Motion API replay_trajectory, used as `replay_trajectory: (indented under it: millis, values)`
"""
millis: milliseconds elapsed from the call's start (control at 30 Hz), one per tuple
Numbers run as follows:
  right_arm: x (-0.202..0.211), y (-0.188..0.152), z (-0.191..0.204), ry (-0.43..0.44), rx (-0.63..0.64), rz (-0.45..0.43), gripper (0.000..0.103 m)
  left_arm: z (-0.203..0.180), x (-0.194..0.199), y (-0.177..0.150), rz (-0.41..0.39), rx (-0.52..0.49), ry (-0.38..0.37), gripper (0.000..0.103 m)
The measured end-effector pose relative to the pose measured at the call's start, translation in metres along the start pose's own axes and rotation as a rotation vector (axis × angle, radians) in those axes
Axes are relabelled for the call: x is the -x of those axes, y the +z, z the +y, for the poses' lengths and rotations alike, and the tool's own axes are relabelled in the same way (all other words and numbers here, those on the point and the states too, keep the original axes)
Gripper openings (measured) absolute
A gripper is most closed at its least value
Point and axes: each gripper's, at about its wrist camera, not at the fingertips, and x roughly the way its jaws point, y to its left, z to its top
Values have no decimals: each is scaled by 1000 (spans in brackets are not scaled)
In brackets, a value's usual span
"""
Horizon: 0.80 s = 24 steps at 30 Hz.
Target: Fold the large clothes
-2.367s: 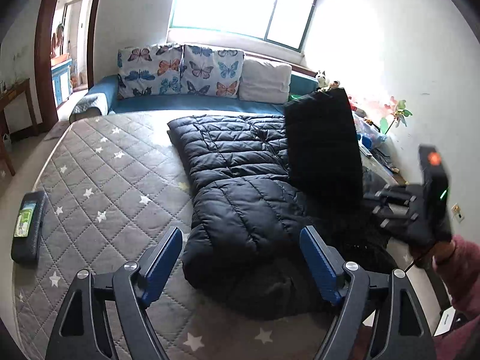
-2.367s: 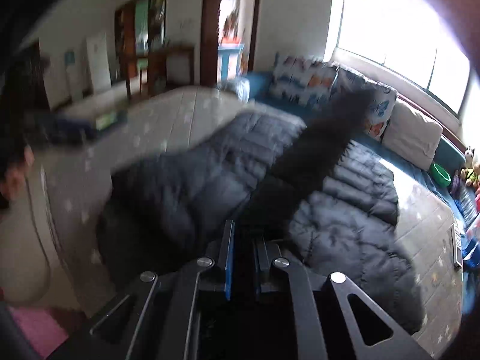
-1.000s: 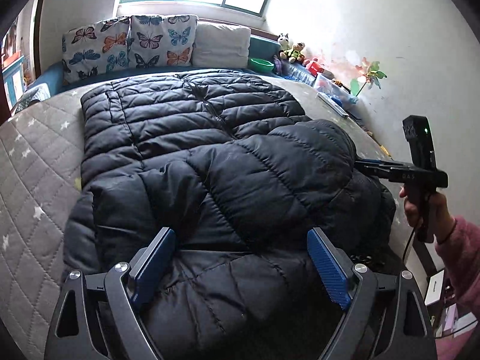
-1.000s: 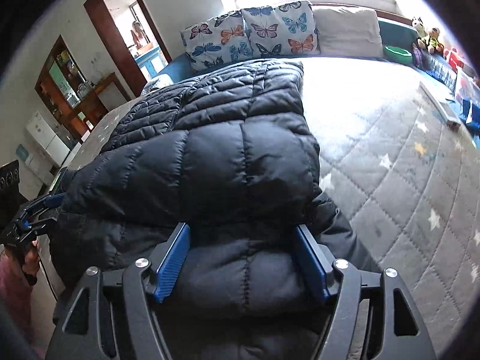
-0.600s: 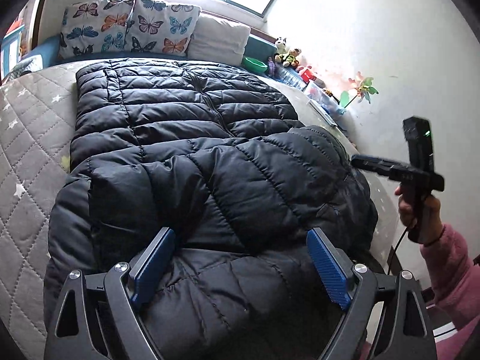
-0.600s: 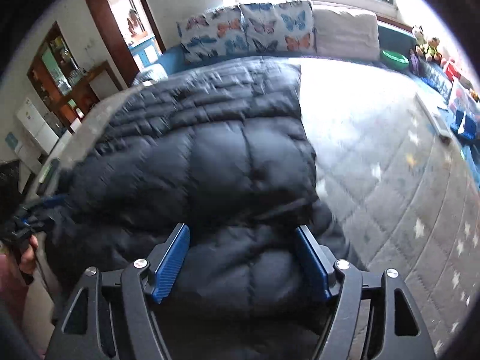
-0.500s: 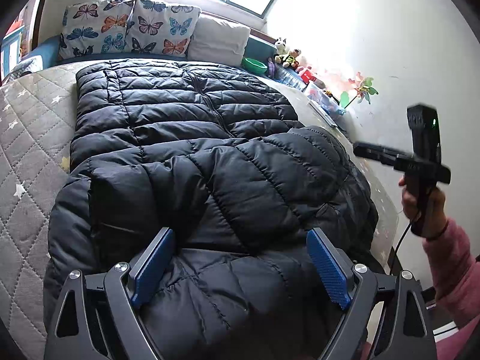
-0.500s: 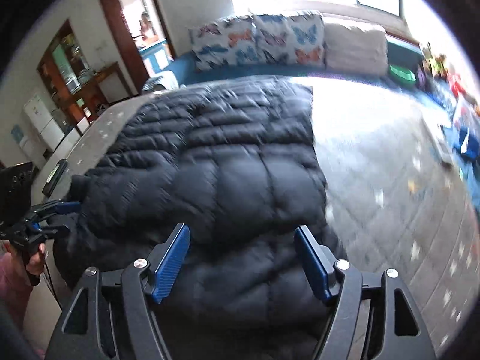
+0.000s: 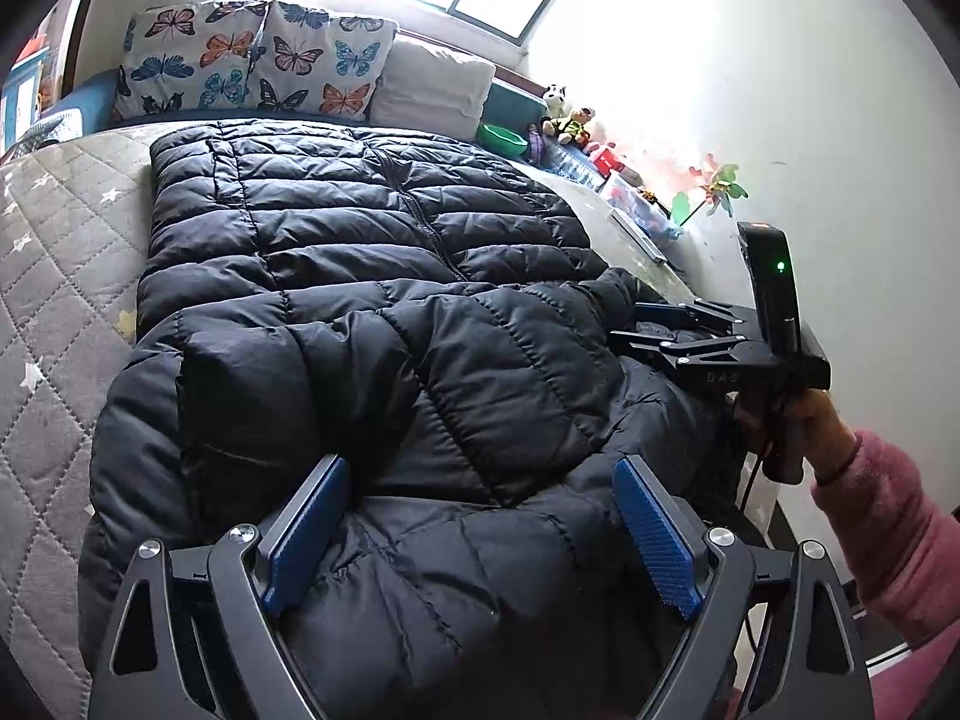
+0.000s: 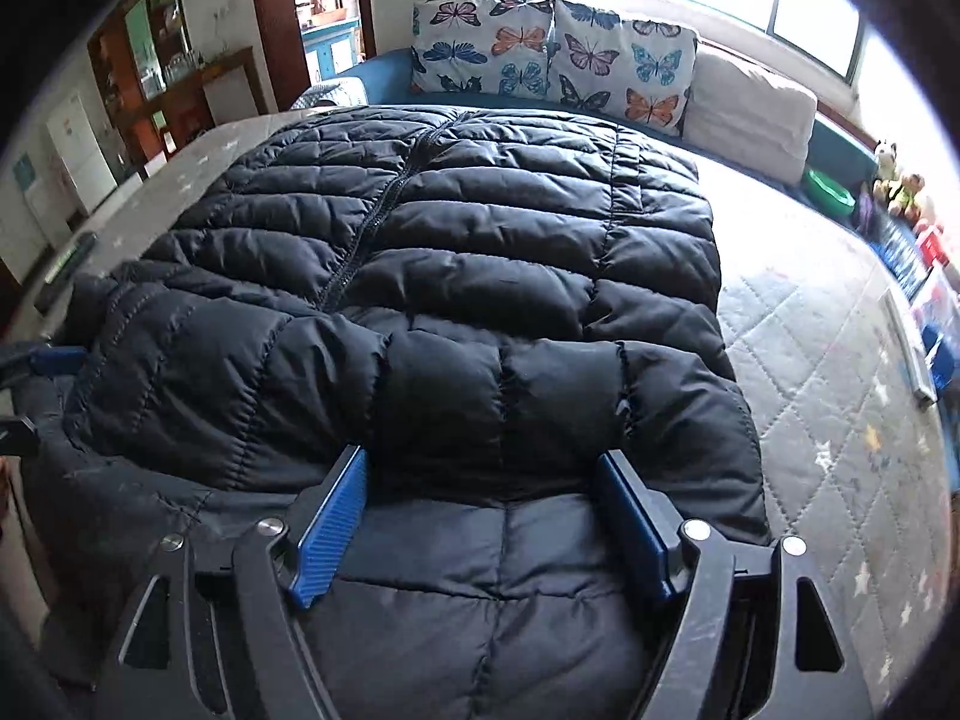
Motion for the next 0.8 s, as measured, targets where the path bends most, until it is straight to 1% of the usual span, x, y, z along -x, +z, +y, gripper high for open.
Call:
replay_trajectory:
  millis: [100,167,233,333,400,467,500,567,667,733,800]
  values:
    - [15,3,-2,-8,-20,3,84,-9,7,4,4,-10,37,95]
    - [30,3,0,-3,-23,-9,84,-17,14,8,1,-29,65,95]
    - [48,-1,5,8,-7,-43,84,-27,23,10,-19,-61,75,95]
    - [66,-9,18,39,39,-61,84,-38,31,11,-37,-97,83,95]
    - [68,-18,28,53,82,-53,84,-41,26,8,-27,-116,107,95]
    - [60,-27,36,28,120,-29,84,-37,14,4,1,-119,145,95]
    - [54,-30,38,18,131,-19,84,-34,11,1,8,-117,148,95]
    - [42,-37,37,29,129,-9,85,-29,4,-4,8,-115,147,95]
    - [31,-45,35,42,126,-25,88,-18,0,-6,6,-81,109,95]
    - [32,-44,38,31,131,-20,88,-12,3,-3,8,-47,81,95]
    - [39,-37,39,28,136,1,88,-13,12,2,6,-25,72,95]
